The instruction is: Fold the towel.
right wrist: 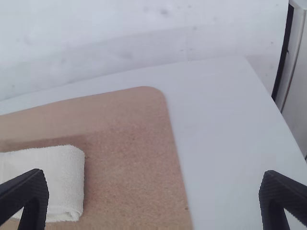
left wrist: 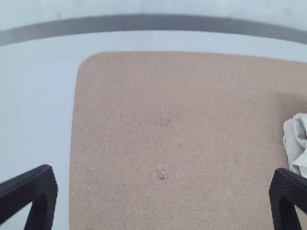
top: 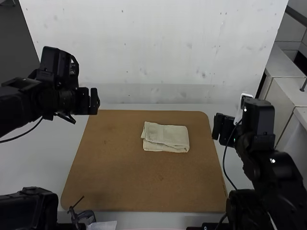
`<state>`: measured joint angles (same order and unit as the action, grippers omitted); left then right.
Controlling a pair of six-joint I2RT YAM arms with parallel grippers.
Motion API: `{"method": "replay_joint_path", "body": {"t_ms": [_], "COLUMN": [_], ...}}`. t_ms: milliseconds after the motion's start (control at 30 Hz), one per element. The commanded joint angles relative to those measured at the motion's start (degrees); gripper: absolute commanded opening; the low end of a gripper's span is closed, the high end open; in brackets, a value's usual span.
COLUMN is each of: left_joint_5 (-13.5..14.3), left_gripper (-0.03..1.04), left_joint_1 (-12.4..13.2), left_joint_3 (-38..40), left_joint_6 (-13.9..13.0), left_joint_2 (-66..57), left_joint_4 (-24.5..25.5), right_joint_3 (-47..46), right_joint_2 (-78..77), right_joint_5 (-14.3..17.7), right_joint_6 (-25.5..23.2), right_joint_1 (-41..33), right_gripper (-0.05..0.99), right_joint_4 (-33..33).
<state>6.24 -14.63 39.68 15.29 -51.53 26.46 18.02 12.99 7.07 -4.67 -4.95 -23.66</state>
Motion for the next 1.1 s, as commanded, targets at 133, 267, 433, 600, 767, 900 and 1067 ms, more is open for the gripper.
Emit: {"method": "replay_joint_path", "body": {"t_ms": [133,267,433,600,767,900,1067], "left_joint_5": [2.2,2.4,3.5,7.3,8.1,7.5,7.4], "left_gripper": [0.99,0.99,0.99,0.99,0.99,0.99,0.99], "left_joint_1": [-0.6,-0.1,0.0,0.4,7.1,11.2,11.8], "left_joint_3": [-2.9,-2.9,-2.9,-3.1,-4.3,-6.9,-9.5], "left_joint_6": [0.1,0.1,0.1,-0.5,-1.4,-2.9,-4.2], "left_joint_2": [8.7,12.2,18.0,25.7,33.7,40.2,43.2], "left_joint_4": [-0.6,-0.6,-0.8,-0.8,-0.6,-0.6,3.2], "right_joint_3": [-1.6,-1.7,-1.4,-1.1,-0.4,-0.1,0.3], "right_joint_2": [-9.6,-13.2,-13.8,-13.7,-13.6,-13.4,-13.3], "right_joint_5": [-1.4,-1.4,-1.4,-1.3,-1.1,-1.1,-1.1], "right_joint_6": [1.9,2.7,3.2,3.2,3.3,3.6,3.6], "right_joint_1": [-0.6,0.4,0.1,0.0,0.3,0.3,0.3], "right_gripper": [0.96,0.96,0.96,0.96,0.96,0.96,0.96], "right_joint_4": [-1.7,-1.4,-0.9,-0.6,-0.9,-1.2,-1.5]}}
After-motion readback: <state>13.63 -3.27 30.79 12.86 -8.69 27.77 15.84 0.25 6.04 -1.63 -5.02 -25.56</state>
